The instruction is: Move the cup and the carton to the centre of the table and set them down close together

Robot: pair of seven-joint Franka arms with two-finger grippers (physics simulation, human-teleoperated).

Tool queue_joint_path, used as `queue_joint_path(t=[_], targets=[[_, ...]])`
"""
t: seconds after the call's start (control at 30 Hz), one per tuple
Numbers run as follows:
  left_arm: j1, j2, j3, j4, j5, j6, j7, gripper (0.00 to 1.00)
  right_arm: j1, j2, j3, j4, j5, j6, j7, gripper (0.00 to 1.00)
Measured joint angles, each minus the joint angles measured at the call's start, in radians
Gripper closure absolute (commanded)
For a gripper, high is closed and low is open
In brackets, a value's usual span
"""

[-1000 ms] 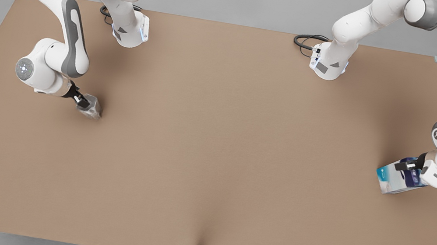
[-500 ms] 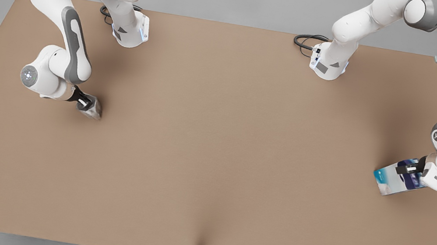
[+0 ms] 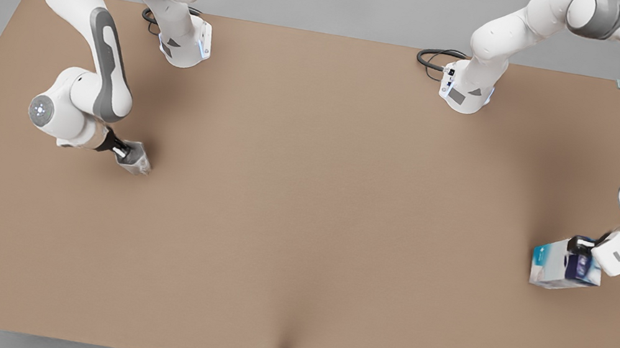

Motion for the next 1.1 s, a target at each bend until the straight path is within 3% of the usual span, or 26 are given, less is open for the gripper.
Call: queue_joint_path(t=[0.13,0.27,0.33,0.4,0.47,0.5,0.57,0.7,0.8,0.87,0.97,1.1], targets=[[-0.006,0.000,-0.045,0.043,0.033,0.023,0.366,0.52,0.029,0.112,0.144,0.221,0.019,-0.047,0.015,0.79],[-0.010,0.007,-0.077,0.070,0.073,0.102,0.744,0.52,0.249,0.332,0.137,0.574,0.055,-0.085,0.019,0.79],[-0.009,0.015,-0.086,0.084,0.093,0.115,0.928,0.52,0.401,0.417,0.059,0.730,0.106,-0.104,0.018,0.79],[-0.030,0.020,-0.093,0.085,0.102,0.120,0.995,0.52,0.579,0.512,-0.088,0.892,0.222,-0.134,0.019,0.79],[-0.040,0.021,-0.093,0.085,0.106,0.132,1.010,0.52,0.641,0.577,-0.131,1.002,0.258,-0.151,0.031,0.79],[-0.056,0.019,-0.093,0.087,0.108,0.132,1.011,0.52,0.729,0.616,-0.232,1.065,0.349,-0.184,0.032,0.79],[-0.075,0.021,-0.093,0.098,0.110,0.132,1.000,0.52,0.830,0.682,-0.337,1.133,0.462,-0.197,0.044,0.79],[-0.108,0.020,-0.093,0.114,0.112,0.122,0.994,0.52,0.885,0.792,-0.430,1.245,0.565,-0.206,0.083,0.79],[-0.126,0.018,-0.091,0.121,0.113,0.120,0.995,0.52,0.900,0.837,-0.445,1.310,0.601,-0.190,0.095,0.79],[-0.121,0.021,-0.091,0.127,0.122,0.118,0.997,0.52,0.925,0.866,-0.466,1.314,0.602,-0.157,0.099,0.55],[-0.124,0.021,-0.091,0.127,0.129,0.117,0.990,0.52,0.936,0.900,-0.491,1.344,0.609,-0.116,0.095,0.04],[-0.123,0.022,-0.090,0.127,0.133,0.118,0.994,0.52,0.936,0.915,-0.493,1.352,0.609,-0.106,0.091,0.00]])
